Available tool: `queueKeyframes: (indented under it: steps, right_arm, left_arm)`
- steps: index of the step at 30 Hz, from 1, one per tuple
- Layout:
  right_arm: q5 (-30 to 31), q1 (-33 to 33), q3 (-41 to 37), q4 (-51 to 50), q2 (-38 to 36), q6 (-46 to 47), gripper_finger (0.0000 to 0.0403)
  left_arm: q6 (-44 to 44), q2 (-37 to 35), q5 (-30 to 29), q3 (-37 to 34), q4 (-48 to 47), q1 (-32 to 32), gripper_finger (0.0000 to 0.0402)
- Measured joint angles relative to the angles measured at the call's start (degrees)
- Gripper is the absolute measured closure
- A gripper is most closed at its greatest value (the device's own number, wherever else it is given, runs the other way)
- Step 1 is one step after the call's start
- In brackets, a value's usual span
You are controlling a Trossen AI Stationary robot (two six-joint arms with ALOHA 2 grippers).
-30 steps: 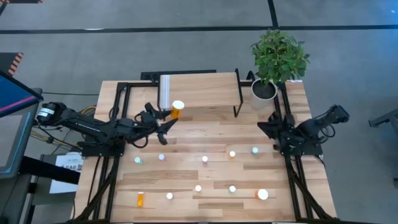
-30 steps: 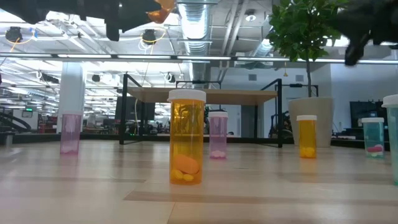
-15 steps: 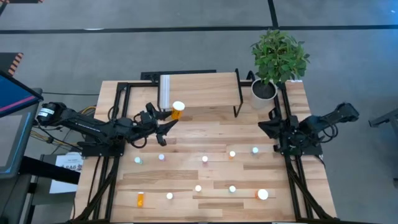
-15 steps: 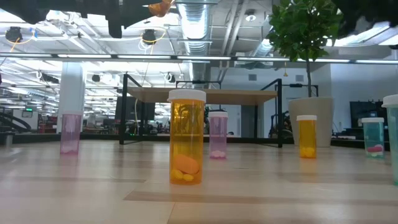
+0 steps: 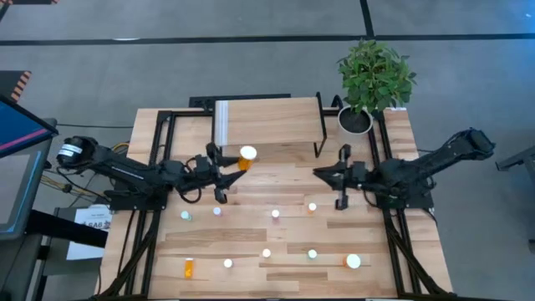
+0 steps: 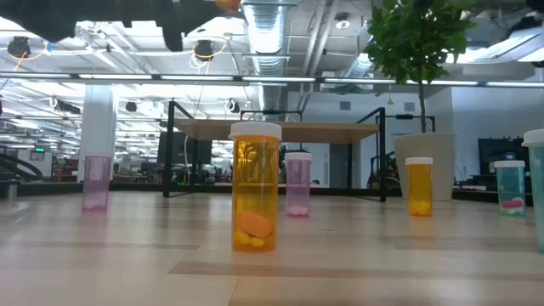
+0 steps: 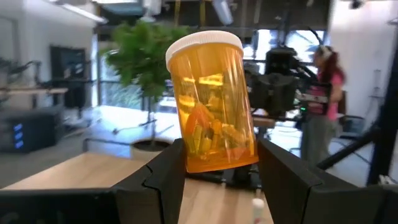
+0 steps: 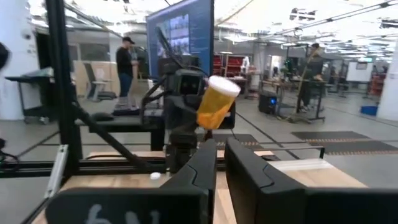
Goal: Pick and place medicine bottles onto shelf by color
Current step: Put the top large orange pill bottle on the shelf
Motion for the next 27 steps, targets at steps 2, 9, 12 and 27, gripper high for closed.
queueKeyframes:
  steps: [2,9,12,27]
  right_arm:
    - [0.00,-0.49,2.37,-0.11,3.53,-0.23,0.0332]
    - [0.02,-1.32,7.82,-0.29,12.62,-0.53,0.0229]
    - [0.07,-1.56,9.75,-0.08,15.12,0.26,0.0175]
    - [0.07,-2.78,19.12,-0.16,24.87,1.38,0.0110]
  left_arm:
    - [1.70,3.12,1.27,0.01,5.34,-0.02,0.0242]
    - [5.29,9.23,3.72,0.02,16.08,0.00,0.0242]
    - [5.68,10.74,3.90,0.04,17.38,0.00,0.0242]
    - [9.41,21.73,7.88,8.58,17.63,-0.11,0.0242]
